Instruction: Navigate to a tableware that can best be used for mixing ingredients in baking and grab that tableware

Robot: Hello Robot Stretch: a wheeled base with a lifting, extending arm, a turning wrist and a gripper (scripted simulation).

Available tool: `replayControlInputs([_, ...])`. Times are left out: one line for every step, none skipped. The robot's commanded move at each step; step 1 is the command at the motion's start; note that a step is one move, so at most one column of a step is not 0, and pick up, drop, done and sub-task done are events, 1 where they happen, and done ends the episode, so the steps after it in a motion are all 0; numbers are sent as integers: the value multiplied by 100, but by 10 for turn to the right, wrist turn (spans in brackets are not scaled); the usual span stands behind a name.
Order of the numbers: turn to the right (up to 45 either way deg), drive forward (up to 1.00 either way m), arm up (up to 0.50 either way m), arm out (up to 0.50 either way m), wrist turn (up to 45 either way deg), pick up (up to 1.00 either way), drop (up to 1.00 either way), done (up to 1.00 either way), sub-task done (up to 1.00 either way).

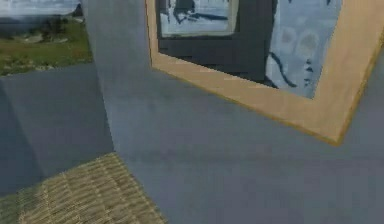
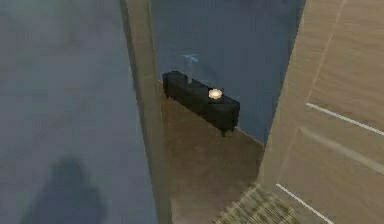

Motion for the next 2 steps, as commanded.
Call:
replayControlInputs([-450, 0, 0, 0, 0, 0, 0, 0, 0])
replayControlInputs([-450, 0, 0, 0, 0, 0, 0, 0, 0])
